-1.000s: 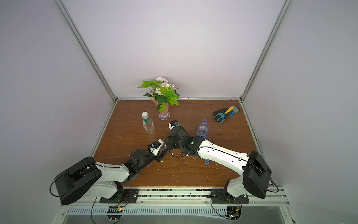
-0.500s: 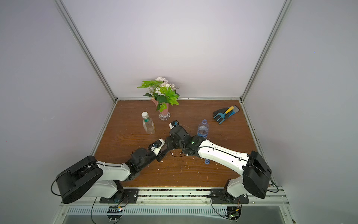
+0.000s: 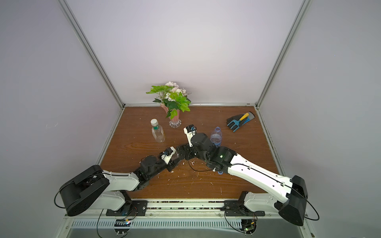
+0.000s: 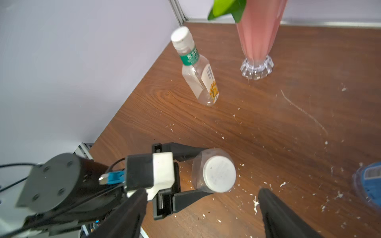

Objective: Screw on the bottle caps
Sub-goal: Screw the bottle cap onto the plastic bottle.

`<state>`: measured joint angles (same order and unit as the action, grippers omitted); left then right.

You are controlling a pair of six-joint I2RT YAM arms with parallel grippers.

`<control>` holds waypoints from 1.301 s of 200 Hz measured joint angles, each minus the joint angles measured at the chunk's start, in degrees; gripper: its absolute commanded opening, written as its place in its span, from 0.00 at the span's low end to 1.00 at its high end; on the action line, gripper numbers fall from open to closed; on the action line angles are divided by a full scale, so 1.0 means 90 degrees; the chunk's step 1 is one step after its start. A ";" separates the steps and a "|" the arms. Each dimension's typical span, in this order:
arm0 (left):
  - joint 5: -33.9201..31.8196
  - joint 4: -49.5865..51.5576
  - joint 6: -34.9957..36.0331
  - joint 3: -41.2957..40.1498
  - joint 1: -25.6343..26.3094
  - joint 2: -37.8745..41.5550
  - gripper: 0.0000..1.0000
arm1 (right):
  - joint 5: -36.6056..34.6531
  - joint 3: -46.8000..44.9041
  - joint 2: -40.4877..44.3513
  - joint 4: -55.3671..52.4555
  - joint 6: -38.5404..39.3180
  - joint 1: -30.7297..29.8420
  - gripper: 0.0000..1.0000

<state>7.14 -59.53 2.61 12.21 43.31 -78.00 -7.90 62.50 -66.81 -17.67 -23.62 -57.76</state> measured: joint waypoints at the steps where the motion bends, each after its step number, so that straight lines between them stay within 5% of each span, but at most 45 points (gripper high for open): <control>1: 0.0051 0.0024 0.0002 0.0000 -0.0010 0.0015 0.12 | 0.0012 -0.0005 0.0024 0.0010 0.0041 0.0000 0.86; 52: 0.1688 0.0750 0.0486 0.0000 -0.0151 0.0663 0.13 | 0.1576 -0.0588 0.1501 -0.0170 0.3504 -0.0007 0.86; 127: 0.3342 0.2273 0.1367 0.0631 -0.0151 0.0573 0.13 | 0.2552 -0.0126 0.0969 -0.2421 0.7283 -0.0007 0.77; 189: 0.3764 0.2667 0.1528 0.0821 -0.0141 0.0359 0.12 | 0.2069 0.0109 0.0442 -0.2980 0.9054 -0.0078 0.72; 260: 0.3852 0.2725 0.1545 0.0823 -0.0112 0.0362 0.12 | 0.1362 -0.0510 0.0478 -0.2293 1.0239 -0.0304 0.72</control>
<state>41.80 -35.00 16.51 19.62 42.30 -74.74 4.36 57.91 -62.50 -38.30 68.53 -60.49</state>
